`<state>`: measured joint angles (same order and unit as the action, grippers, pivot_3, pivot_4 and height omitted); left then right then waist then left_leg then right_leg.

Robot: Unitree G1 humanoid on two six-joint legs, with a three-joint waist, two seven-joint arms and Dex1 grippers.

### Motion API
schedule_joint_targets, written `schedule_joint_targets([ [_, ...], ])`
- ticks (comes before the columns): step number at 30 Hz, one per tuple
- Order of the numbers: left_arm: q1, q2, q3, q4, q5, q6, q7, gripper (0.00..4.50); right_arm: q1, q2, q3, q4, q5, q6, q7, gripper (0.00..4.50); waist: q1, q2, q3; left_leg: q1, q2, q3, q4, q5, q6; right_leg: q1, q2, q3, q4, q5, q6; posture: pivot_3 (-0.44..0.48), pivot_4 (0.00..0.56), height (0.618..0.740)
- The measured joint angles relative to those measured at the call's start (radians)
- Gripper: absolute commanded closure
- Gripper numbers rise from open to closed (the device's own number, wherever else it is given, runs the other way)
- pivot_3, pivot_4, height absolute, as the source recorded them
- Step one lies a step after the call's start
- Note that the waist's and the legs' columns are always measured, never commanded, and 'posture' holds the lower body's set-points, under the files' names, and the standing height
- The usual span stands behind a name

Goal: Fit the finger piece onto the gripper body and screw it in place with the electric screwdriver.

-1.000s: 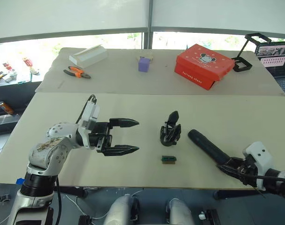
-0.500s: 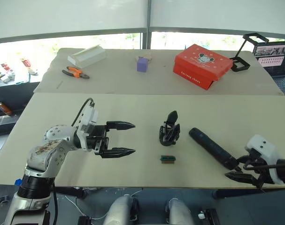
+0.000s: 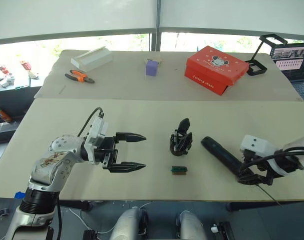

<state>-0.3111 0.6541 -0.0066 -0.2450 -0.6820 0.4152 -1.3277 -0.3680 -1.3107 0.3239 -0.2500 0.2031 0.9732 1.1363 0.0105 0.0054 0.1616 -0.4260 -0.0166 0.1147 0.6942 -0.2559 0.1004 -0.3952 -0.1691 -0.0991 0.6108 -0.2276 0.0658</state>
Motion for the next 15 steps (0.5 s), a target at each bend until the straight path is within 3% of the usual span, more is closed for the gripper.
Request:
schedule_joint_targets([
  [10, 0.045, 0.001, -0.018, -0.036, 0.013, -0.006, -0.001, 0.0, -0.117, 0.024, 0.138, -0.023, -0.073, 0.139, 0.012, 0.06, 0.002, 0.0, 0.0, 0.0, 0.0, 0.0, 0.0, 0.0, -0.001, 0.0, 0.0, -0.001, 0.0, 0.0, 0.0, 0.0, 0.15, 0.74],
  [15, 0.045, 0.0, -0.025, -0.041, 0.014, -0.026, -0.01, 0.0, -0.12, 0.024, 0.147, -0.01, -0.092, 0.129, 0.019, 1.53, 0.002, -0.001, 0.0, 0.0, 0.0, 0.0, 0.0, 0.0, -0.001, 0.001, 0.0, -0.002, 0.0, 0.0, 0.0, 0.0, 0.15, 0.74],
])
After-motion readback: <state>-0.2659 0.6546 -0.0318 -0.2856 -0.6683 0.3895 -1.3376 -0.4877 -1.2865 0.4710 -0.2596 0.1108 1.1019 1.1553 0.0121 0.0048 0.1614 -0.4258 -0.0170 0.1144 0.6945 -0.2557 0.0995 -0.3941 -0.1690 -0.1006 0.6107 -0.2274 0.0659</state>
